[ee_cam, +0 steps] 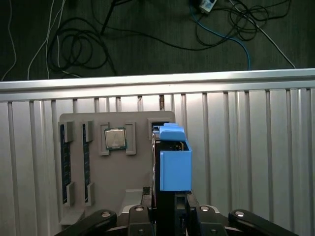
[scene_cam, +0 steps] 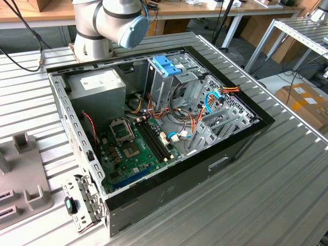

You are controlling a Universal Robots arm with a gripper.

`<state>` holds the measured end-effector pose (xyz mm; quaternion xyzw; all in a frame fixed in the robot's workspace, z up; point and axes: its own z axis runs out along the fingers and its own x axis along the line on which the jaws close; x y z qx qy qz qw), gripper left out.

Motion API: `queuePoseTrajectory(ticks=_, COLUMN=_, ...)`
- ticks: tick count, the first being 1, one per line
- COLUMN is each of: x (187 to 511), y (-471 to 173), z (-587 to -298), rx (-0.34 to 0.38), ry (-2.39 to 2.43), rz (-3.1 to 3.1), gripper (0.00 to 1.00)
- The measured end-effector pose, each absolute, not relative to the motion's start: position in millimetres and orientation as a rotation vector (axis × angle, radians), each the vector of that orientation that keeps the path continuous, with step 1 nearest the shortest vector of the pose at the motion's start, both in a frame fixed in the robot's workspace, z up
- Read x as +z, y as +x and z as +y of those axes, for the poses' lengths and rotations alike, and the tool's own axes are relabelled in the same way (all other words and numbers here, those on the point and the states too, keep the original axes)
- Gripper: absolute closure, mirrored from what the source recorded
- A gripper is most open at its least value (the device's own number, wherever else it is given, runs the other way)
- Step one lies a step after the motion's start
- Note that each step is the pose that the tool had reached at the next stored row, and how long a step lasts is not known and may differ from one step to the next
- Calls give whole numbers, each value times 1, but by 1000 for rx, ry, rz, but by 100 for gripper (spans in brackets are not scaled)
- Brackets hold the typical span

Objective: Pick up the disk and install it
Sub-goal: 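Pick up the disk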

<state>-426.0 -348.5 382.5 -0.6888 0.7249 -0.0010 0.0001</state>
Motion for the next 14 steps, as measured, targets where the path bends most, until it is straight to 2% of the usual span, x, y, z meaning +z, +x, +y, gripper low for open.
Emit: queuePoseTrajectory(ticks=14, x=388, y=-425, z=-349, rx=-3, ry=-2164, rz=2277, gripper=65)
